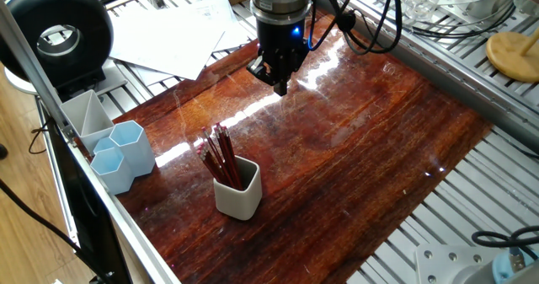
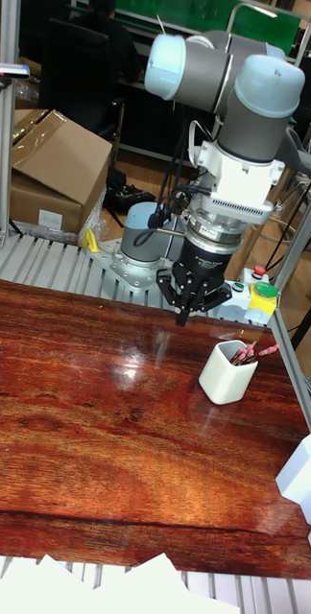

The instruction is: Put the pen into the pen holder

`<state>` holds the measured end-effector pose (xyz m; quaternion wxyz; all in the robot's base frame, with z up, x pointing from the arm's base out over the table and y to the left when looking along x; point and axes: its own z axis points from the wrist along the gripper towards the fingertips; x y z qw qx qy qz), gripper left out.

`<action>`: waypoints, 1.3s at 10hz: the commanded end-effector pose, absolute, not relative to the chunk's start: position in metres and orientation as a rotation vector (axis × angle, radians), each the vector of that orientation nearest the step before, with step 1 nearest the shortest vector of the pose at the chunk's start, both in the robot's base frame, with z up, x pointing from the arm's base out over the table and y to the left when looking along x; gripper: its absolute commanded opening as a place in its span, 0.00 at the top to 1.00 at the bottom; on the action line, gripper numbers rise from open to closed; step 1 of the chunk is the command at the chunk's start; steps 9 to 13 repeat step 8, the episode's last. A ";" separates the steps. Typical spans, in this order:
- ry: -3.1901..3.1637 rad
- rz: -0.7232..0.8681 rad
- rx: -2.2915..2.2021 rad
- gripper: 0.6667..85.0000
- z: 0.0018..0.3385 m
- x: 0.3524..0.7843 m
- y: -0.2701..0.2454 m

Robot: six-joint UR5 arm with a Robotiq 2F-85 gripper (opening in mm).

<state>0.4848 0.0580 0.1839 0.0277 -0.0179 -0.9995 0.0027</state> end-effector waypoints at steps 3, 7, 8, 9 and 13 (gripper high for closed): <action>-3.095 -0.005 -0.042 1.00 0.182 0.486 0.058; -3.097 0.006 -0.030 1.00 0.181 0.487 0.057; -3.097 0.013 -0.028 1.00 0.181 0.487 0.056; -3.097 0.013 -0.028 1.00 0.181 0.487 0.056; -3.097 0.013 -0.028 1.00 0.181 0.487 0.056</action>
